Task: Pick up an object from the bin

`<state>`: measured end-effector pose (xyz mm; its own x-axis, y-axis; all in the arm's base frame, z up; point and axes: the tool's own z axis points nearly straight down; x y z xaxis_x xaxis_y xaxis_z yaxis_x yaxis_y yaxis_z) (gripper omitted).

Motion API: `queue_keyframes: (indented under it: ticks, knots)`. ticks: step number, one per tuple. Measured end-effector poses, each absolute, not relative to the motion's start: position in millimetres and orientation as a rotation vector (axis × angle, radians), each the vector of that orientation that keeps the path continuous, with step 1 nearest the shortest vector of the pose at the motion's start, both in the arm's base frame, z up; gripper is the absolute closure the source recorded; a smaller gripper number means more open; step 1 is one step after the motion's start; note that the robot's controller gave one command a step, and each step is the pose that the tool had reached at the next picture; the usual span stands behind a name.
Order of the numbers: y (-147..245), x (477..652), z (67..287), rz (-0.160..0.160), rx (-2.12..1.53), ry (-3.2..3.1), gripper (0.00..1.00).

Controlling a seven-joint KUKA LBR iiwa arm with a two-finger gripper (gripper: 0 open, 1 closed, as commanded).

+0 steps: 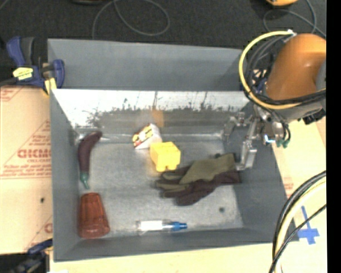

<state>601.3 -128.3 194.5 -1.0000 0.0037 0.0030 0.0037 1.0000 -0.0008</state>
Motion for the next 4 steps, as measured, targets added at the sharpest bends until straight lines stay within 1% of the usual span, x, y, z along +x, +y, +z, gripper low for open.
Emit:
queue_keyframes:
  ticks: [1,2,3,4]
  knots:
    - [-128,600.8,196,0.001,-0.005,-3.139,0.00]
    - [-124,599.7,190,0.006,0.058,-3.149,0.00]
    - [-126,579.0,152,0.002,0.528,-3.100,0.00]
    - [-126,582.5,122,0.011,0.869,-3.028,0.00]
